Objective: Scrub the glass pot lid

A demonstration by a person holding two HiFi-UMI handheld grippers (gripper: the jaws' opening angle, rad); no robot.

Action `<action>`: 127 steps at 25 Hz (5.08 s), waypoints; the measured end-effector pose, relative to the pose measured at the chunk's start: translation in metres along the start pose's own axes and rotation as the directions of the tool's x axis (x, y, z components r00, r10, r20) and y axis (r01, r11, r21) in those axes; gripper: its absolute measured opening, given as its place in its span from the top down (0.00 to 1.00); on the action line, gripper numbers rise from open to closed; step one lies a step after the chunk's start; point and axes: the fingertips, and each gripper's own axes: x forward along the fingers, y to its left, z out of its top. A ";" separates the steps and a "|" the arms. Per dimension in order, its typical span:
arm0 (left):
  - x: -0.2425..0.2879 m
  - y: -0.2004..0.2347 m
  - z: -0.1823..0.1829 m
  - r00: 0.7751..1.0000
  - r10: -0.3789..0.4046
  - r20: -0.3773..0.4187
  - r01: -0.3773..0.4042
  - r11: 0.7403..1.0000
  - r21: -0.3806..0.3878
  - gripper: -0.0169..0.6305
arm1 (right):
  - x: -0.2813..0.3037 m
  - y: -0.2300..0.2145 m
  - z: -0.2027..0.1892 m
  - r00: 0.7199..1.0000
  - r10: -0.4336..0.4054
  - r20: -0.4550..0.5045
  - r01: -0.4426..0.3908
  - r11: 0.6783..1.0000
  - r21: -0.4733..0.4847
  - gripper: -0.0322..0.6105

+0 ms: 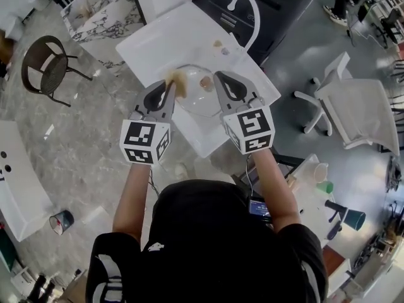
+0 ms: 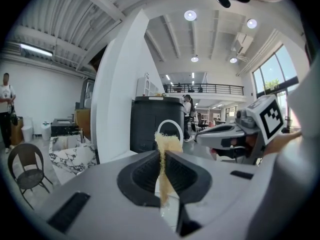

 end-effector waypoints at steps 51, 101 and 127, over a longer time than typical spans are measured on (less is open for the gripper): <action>0.132 0.017 -0.225 0.904 -0.025 -0.426 -0.023 0.994 -0.107 0.95 | 0.102 -0.014 -0.290 0.807 0.341 -0.482 -0.250 0.937 0.244 0.90; 0.145 0.018 -0.278 0.848 -0.058 -0.526 0.033 0.998 -0.057 0.95 | 0.133 0.009 -0.388 0.593 0.605 -0.532 -0.287 0.776 0.562 0.49; 0.165 0.007 -0.307 0.657 -0.103 -0.747 0.509 0.791 0.339 0.95 | 0.133 0.009 -0.389 0.547 0.615 -0.568 -0.290 0.775 0.561 0.49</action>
